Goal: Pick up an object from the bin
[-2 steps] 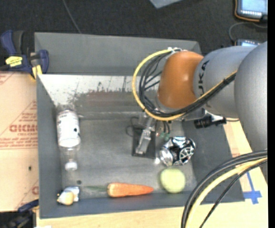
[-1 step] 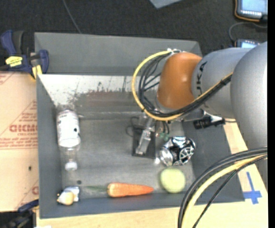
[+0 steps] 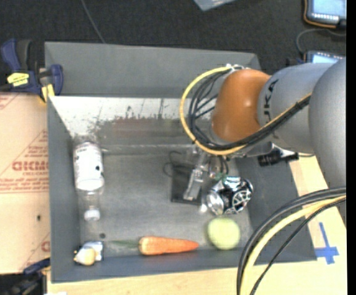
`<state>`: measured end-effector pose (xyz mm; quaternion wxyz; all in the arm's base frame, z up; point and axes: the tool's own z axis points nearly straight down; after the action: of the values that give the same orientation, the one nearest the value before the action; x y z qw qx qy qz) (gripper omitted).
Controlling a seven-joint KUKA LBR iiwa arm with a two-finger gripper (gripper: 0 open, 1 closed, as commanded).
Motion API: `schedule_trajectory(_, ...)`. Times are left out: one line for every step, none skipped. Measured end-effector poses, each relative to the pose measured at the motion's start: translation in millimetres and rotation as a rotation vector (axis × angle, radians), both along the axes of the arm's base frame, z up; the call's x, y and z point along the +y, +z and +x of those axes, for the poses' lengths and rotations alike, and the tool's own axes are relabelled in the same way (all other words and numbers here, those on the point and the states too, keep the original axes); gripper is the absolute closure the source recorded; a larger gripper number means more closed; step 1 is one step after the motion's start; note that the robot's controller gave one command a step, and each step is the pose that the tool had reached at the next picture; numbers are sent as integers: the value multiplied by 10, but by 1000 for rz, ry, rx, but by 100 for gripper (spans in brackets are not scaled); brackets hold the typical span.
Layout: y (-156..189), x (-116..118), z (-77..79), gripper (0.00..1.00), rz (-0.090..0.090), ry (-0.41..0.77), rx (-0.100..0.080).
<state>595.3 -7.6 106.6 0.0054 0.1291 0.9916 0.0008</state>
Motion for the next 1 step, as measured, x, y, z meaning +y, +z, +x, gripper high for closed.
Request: schedule_trajectory(-107, -125, 96, 0, -3, 102, -4)
